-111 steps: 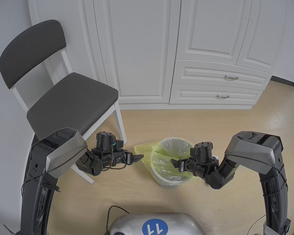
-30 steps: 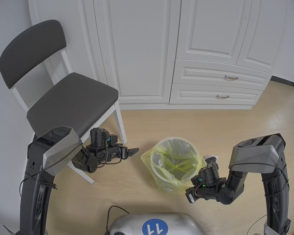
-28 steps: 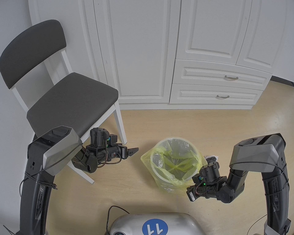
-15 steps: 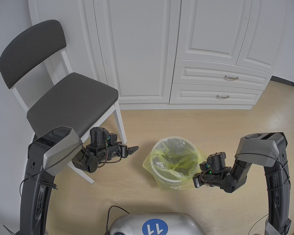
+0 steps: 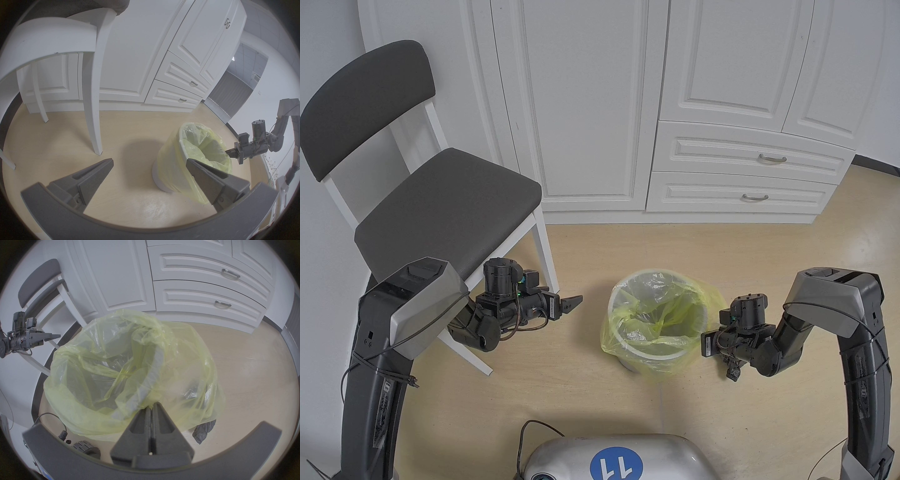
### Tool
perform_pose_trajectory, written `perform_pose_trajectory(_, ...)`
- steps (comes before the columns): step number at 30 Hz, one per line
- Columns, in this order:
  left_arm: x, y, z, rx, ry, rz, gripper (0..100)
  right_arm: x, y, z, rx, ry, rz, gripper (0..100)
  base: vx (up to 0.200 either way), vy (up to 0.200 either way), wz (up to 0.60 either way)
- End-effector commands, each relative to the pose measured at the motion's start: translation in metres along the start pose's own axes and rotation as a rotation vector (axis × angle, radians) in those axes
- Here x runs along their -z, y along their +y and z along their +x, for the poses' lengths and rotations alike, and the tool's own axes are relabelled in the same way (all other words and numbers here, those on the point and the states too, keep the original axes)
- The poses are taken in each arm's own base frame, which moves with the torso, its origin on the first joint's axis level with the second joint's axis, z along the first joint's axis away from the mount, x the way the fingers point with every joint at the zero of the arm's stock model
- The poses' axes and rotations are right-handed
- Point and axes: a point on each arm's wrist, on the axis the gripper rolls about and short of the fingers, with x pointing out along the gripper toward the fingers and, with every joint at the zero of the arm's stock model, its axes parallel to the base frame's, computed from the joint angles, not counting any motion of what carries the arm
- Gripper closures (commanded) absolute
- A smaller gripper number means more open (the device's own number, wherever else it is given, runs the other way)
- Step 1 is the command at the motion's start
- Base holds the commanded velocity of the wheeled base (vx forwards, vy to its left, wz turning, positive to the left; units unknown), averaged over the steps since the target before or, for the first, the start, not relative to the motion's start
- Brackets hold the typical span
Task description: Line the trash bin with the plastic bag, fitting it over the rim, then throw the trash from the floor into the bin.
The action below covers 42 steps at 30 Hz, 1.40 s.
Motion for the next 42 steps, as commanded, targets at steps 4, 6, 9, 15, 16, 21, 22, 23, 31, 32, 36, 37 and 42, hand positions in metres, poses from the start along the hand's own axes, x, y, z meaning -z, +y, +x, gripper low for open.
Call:
perform_pose_trajectory(4, 0.001, 0.0, 0.0, 0.001, -0.006, 0.002, 0, 0.003, -0.001, -0.003, -0.002, 0.012, -0.017, 0, 0.0, 0.0, 0.0)
perform_pose_trajectory(6, 0.0, 0.0, 0.001, 0.002, -0.017, 0.006, 0, 0.001, 0.0, -0.008, -0.003, 0.012, -0.037, 0, 0.0, 0.0, 0.0)
perform_pose_trajectory(9, 0.0, 0.001, 0.0, 0.001, -0.02, 0.007, 0, -0.006, 0.0, -0.027, -0.004, 0.011, -0.06, 0, 0.0, 0.0, 0.0)
perform_pose_trajectory(15, 0.001, 0.002, -0.001, -0.003, -0.017, 0.006, 0, -0.014, -0.022, -0.067, -0.04, 0.007, -0.215, 0, 0.0, 0.0, 0.0)
perform_pose_trajectory(16, -0.002, 0.003, -0.003, -0.005, -0.022, 0.007, 0, -0.016, -0.03, -0.074, -0.053, 0.0, -0.243, 0, 0.0, 0.0, 0.0)
perform_pose_trajectory(21, -0.006, 0.004, -0.007, -0.007, -0.057, 0.018, 0, -0.019, -0.042, -0.074, -0.057, -0.014, -0.225, 0, 0.0, 0.0, 0.0)
perform_pose_trajectory(22, -0.006, 0.003, -0.007, -0.005, -0.064, 0.023, 0, -0.019, -0.044, -0.072, -0.055, -0.014, -0.224, 0, 0.0, 0.0, 0.0)
perform_pose_trajectory(23, -0.006, 0.003, -0.008, -0.005, -0.068, 0.025, 0, -0.018, -0.044, -0.069, -0.052, -0.012, -0.221, 0, 0.0, 0.0, 0.0)
perform_pose_trajectory(31, -0.014, -0.005, -0.012, 0.008, -0.094, 0.037, 0, -0.002, -0.04, -0.009, 0.052, 0.008, -0.143, 0, 0.0, 0.0, 0.0)
perform_pose_trajectory(32, -0.015, -0.005, -0.012, 0.008, -0.102, 0.04, 0, -0.002, -0.039, -0.007, 0.053, 0.016, -0.127, 0, 0.0, 0.0, 0.0)
perform_pose_trajectory(36, -0.023, -0.01, -0.017, 0.016, -0.141, 0.055, 0, -0.01, -0.038, -0.002, 0.044, 0.169, -0.026, 0, 0.0, 0.0, 0.0)
perform_pose_trajectory(37, -0.025, -0.011, -0.019, 0.017, -0.143, 0.055, 0, -0.012, -0.039, -0.001, 0.047, 0.207, 0.01, 0, 0.0, 0.0, 0.0)
perform_pose_trajectory(42, -0.029, -0.024, -0.023, 0.04, -0.17, 0.071, 0, -0.027, -0.049, 0.012, 0.075, 0.3, 0.165, 0, 0.0, 0.0, 0.0)
